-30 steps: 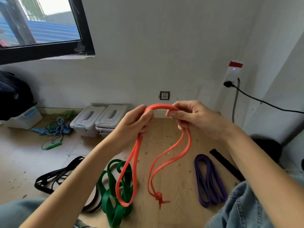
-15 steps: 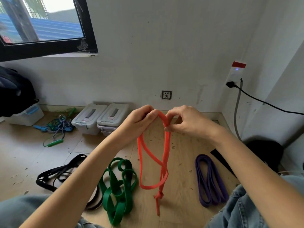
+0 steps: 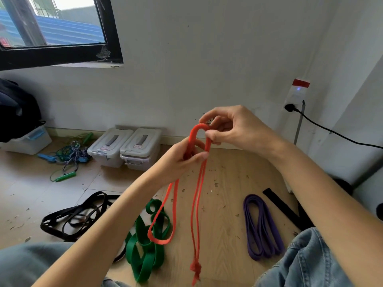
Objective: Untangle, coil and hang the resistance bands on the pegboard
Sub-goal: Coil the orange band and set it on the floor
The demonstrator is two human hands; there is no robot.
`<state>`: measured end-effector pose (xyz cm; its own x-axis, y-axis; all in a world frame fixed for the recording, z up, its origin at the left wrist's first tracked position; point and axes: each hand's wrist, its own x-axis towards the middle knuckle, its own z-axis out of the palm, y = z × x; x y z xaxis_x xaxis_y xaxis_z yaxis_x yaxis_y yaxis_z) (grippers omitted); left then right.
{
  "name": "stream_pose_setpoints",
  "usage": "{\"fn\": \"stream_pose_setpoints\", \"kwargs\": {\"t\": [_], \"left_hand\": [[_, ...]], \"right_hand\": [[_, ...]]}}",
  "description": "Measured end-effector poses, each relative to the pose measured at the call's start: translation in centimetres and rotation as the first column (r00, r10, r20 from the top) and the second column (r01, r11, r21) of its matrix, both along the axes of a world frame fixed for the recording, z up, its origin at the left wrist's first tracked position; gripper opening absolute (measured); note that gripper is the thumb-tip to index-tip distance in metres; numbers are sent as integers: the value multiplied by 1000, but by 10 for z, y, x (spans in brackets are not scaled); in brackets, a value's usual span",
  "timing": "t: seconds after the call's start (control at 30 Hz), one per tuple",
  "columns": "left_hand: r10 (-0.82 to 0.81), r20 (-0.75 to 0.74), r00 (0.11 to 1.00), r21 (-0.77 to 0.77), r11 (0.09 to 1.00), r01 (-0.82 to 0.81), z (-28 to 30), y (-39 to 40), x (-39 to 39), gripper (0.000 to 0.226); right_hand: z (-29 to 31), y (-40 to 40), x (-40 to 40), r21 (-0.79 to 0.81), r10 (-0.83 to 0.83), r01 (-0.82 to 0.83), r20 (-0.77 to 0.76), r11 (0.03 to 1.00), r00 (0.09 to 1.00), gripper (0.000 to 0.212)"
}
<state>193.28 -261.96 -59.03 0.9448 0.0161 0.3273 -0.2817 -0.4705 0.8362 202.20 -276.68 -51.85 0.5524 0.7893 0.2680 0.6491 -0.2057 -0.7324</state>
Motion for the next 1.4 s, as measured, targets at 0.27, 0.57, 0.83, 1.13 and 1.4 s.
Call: {"fn": "stream_pose_setpoints", "kwargs": {"t": [0.27, 0.57, 0.83, 1.13, 1.4], "left_hand": [[96, 39, 995, -77, 993, -92, -12, -7, 3, 27], [75, 51, 996, 25, 997, -77, -22, 0, 11, 11], [74, 25, 997, -18, 997, -73, -27, 1, 12, 15], [69, -3, 998, 95, 993, -69, -35, 3, 14, 22], [64, -39, 997, 169, 984, -56, -36, -1, 16, 12]], "right_hand": [[-10, 6, 0, 114, -56, 67, -98, 991, 994, 36], [-13, 3, 3, 72, -63, 77, -173, 994, 983, 14], [-2, 9, 4, 120, -4, 29, -200, 992, 980, 18], [-13, 12, 3, 148, 23, 14, -244, 989, 970, 20], [-19, 15, 3, 104, -4, 32, -255, 994, 967, 19]]}}
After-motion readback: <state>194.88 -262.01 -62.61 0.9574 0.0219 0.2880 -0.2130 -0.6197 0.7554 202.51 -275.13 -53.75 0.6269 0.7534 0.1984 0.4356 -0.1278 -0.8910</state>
